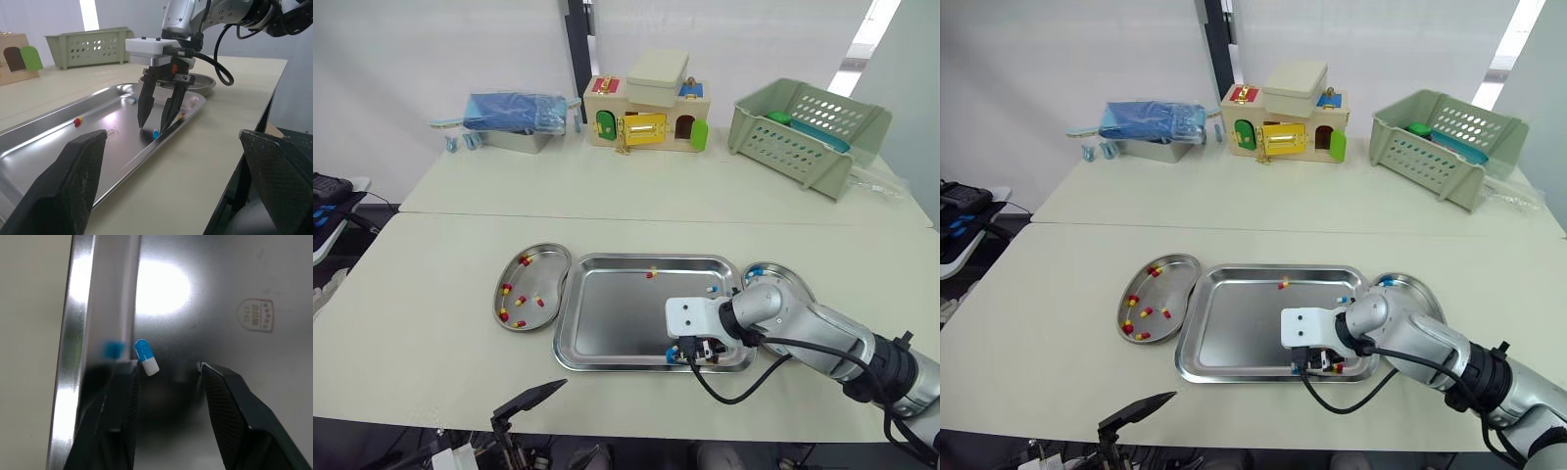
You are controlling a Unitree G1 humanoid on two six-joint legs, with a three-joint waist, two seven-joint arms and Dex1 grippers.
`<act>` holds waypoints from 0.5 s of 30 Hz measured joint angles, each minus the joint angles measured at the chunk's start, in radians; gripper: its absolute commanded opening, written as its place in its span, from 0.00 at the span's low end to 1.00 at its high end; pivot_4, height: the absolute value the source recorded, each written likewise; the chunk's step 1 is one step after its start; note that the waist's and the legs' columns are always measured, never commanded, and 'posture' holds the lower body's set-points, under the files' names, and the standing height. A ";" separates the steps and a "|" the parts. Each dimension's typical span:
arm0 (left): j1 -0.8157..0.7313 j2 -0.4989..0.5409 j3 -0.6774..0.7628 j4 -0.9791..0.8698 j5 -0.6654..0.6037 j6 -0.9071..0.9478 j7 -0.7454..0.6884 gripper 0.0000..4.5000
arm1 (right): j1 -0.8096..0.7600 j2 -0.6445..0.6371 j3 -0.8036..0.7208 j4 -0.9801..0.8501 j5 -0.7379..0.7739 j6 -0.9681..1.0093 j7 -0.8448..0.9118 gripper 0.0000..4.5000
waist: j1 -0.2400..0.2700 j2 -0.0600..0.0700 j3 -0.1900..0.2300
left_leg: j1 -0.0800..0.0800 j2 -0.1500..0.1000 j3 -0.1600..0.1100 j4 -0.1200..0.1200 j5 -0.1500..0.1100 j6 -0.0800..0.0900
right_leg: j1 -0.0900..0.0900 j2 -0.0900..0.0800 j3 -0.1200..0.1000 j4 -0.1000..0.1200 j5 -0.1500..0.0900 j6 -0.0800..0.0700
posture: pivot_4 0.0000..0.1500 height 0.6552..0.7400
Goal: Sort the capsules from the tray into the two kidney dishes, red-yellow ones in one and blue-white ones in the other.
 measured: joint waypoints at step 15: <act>-0.015 -0.005 -0.014 0.144 -0.029 -0.119 -0.072 1.00 | 0.019 0.001 -0.010 0.025 -0.077 -0.122 0.053 0.09 | -0.001 0.000 0.000 | 0.000 0.000 0.000 0.000 0.000 0.000 | 0.000 0.000 0.000 0.000 0.000 0.000 | 1.00 1.00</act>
